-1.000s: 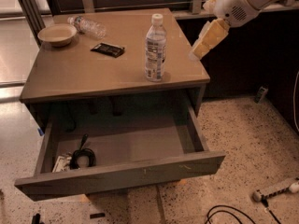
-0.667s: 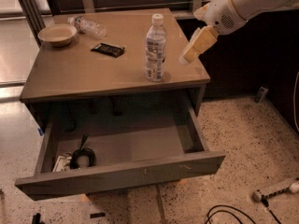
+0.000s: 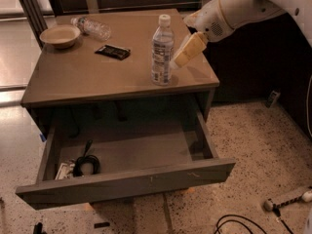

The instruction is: Place blue plastic bottle into top drawer

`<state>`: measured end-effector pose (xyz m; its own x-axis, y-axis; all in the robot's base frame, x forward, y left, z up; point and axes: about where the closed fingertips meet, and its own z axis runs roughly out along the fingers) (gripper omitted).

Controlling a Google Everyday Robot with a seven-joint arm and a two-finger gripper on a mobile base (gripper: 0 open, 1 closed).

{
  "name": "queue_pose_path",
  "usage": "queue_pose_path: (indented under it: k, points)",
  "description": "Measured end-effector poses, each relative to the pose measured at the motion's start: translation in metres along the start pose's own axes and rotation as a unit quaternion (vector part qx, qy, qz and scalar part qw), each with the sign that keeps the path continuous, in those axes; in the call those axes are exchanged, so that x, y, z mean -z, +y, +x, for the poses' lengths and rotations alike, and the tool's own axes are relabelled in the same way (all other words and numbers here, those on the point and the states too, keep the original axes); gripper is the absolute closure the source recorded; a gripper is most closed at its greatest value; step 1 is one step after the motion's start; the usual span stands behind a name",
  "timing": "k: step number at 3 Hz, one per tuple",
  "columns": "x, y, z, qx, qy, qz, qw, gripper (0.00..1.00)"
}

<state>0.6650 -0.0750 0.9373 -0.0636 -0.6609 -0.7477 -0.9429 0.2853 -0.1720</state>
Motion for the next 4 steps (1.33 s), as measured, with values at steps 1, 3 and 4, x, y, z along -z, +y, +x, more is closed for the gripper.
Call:
queue_pose_path:
  k: [1, 3, 4]
  points:
    - [-0.019, -0.004, -0.011, 0.008, -0.019, -0.011, 0.9997, 0.00]
    - [-0.045, -0.003, -0.023, 0.008, -0.039, -0.028, 0.9988, 0.00]
    - [-0.045, -0.003, -0.023, 0.008, -0.039, -0.028, 0.9988, 0.19]
